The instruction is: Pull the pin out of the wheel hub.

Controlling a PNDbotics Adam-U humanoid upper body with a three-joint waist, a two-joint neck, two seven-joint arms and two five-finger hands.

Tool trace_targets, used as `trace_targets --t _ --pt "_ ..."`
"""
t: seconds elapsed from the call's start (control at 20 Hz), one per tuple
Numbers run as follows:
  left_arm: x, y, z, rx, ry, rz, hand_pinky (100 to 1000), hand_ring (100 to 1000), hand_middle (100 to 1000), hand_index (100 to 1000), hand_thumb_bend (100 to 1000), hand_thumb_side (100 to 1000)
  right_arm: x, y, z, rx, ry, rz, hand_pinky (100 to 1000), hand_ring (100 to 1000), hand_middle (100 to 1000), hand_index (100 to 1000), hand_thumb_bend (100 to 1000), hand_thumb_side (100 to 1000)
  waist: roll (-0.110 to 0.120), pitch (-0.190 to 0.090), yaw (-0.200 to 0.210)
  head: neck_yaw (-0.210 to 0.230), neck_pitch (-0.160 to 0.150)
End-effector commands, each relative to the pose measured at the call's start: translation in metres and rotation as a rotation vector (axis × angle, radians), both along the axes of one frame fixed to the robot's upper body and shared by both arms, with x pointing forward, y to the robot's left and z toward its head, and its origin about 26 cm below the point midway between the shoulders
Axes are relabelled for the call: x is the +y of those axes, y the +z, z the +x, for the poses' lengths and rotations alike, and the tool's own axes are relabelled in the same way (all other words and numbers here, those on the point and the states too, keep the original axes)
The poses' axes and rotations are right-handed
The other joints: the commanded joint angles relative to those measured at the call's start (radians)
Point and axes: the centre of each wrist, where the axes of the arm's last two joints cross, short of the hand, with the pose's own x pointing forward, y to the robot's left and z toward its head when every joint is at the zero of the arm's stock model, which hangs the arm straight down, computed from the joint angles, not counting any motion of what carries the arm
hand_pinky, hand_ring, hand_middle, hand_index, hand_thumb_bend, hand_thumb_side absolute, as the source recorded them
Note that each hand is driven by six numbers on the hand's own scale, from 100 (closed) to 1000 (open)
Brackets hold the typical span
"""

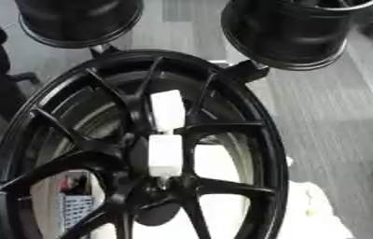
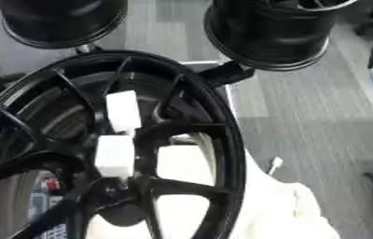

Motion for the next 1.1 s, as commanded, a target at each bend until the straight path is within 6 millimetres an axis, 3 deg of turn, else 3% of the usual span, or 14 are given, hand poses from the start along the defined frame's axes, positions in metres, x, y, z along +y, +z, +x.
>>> trace_targets --t 0.05,0.35,0.65,1.1 --pt "0.0 0.001 -0.003 -0.029 -0.012 -0.061 832 742 624 855 100 523 0.005 0.021 -0.003 0.017 0.023 -0.173 895 821 752 806 100 100 -0.003 -0.023 0.006 -0.007 -0.011" --pt "-0.002 -0.012 -0.003 0.002 -0.024 -0.141 833 742 623 857 100 539 0.016 0.034 -0.001 0.081 0.101 -0.383 920 859 782 830 100 100 -0.018 -0.022 0.027 -0.03 -0.014" --pt "-0.006 -0.013 -0.001 0.009 -0.053 -0.167 832 741 621 857 100 549 0.023 0.038 0.007 0.13 0.217 -0.554 931 884 803 843 164 100 -0.035 -0.019 0.049 -0.053 -0.02" --pt "-0.009 -0.011 0.001 -0.006 -0.075 -0.201 832 741 621 858 100 559 0.038 0.041 0.023 0.166 0.349 -0.662 928 886 806 844 168 101 -0.06 -0.011 0.088 -0.094 -0.027"
